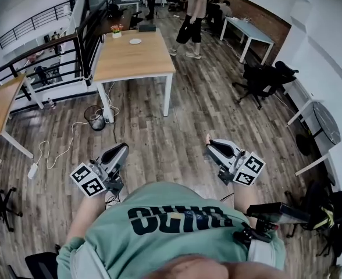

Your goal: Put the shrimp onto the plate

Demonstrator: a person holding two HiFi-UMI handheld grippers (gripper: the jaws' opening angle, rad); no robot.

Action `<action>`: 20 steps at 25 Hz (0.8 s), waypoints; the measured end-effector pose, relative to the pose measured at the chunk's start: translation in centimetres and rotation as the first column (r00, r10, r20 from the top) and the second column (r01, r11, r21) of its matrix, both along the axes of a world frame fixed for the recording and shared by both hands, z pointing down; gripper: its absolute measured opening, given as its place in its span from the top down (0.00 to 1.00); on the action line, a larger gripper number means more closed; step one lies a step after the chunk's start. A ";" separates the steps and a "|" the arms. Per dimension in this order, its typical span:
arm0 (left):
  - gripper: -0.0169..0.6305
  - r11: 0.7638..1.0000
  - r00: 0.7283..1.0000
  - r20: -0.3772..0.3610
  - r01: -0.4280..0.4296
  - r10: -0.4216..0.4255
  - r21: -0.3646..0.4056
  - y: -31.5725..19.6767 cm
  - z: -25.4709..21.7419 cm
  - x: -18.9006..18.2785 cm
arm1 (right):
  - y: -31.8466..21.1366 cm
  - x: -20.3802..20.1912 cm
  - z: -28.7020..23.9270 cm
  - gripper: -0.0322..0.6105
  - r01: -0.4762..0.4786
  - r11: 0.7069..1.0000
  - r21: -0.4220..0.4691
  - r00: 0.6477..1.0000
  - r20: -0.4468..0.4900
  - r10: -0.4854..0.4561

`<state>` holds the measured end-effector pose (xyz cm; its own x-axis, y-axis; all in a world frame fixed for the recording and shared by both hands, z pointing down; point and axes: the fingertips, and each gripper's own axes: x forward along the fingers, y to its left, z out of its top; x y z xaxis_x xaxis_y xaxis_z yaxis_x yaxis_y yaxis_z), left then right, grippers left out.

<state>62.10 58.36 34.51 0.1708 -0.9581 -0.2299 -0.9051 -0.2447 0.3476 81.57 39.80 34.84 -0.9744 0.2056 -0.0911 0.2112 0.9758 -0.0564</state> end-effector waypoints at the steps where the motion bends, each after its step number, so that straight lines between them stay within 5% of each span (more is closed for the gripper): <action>1: 0.92 1.000 1.000 0.001 -0.008 0.008 -0.004 -0.7 0.0 0.6 | -0.5 0.6 0.1 0.87 -0.002 1.000 -0.001 1.000 0.002 0.002; 9: 0.92 0.994 0.996 0.009 -0.087 0.087 -0.064 -5.1 0.8 4.3 | -3.2 3.4 1.4 0.87 -0.028 1.000 -0.010 1.000 0.014 0.028; 20: 0.92 0.983 0.988 -0.018 -0.154 0.153 -0.103 -8.5 2.7 2.3 | -5.7 0.7 3.3 0.87 -0.054 0.997 -0.057 0.998 -0.026 0.052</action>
<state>64.42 49.89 37.23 0.3153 -0.9395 -0.1336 -0.8559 -0.3424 0.3875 82.31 34.05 38.14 -0.9859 0.1486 -0.0774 0.1570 0.9806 -0.1176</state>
